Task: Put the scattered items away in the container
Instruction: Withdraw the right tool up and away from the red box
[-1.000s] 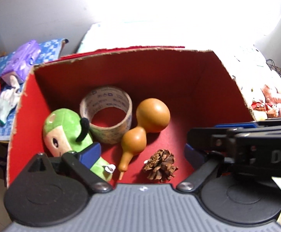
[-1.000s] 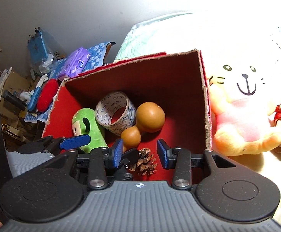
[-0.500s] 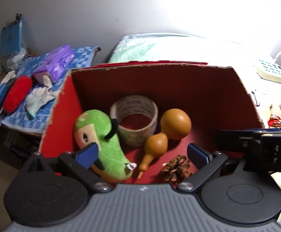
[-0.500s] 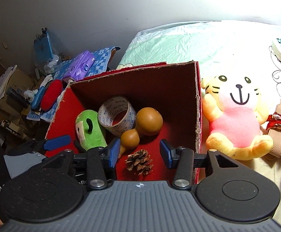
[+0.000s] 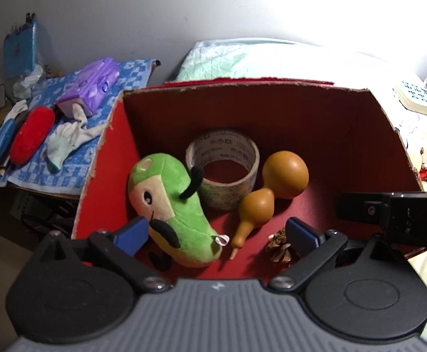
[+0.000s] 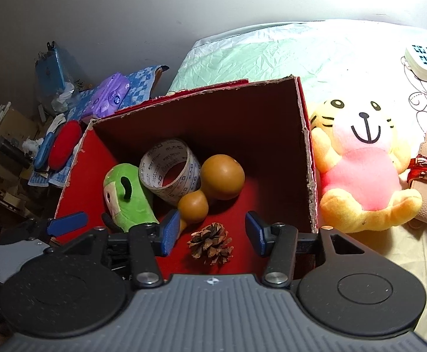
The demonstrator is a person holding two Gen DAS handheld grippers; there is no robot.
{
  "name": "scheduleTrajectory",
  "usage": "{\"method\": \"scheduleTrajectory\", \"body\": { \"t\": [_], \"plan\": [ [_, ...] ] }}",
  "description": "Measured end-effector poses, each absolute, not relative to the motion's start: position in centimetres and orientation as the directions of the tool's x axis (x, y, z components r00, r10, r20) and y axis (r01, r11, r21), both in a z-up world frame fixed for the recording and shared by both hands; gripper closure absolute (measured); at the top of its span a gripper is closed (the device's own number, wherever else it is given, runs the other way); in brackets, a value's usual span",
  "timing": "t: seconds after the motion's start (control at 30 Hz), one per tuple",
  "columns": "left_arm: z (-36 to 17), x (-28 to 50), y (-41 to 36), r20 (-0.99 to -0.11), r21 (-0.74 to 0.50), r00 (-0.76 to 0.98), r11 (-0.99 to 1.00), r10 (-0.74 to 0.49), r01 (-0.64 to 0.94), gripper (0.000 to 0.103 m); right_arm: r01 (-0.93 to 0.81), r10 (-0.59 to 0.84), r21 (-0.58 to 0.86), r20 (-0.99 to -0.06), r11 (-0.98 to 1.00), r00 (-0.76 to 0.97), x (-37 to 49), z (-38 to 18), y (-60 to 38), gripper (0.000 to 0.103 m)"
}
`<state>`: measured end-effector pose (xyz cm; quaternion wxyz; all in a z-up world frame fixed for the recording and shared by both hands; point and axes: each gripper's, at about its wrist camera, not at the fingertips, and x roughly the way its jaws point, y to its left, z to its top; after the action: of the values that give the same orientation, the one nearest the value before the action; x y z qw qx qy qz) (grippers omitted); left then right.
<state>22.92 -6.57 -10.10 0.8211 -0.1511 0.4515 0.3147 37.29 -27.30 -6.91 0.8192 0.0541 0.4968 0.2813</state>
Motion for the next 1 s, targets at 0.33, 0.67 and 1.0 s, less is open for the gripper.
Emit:
{"method": "scheduleTrajectory", "body": {
  "t": [0.33,0.67,1.0],
  "plan": [
    [-10.1,21.9,-6.4,-0.804,0.067,0.441,0.796,0.4,-0.601,0.004,-0.361,0.47,0.334,-0.783,0.87,0.407,35.8,-7.5,-26.3,0.05],
    [-9.4,21.3,-7.7,-0.755,0.058,0.503,0.807,0.421,-0.588,0.003,-0.328,0.398,0.251,-0.748,0.911,0.531,33.1,-4.9,-28.1,0.047],
    [-7.9,21.1,-9.0,-0.748,0.068,0.503,0.805,0.432,-0.589,0.002,-0.295,0.382,0.252,-0.726,0.922,0.573,31.5,-4.4,-29.7,0.036]
  ]
}}
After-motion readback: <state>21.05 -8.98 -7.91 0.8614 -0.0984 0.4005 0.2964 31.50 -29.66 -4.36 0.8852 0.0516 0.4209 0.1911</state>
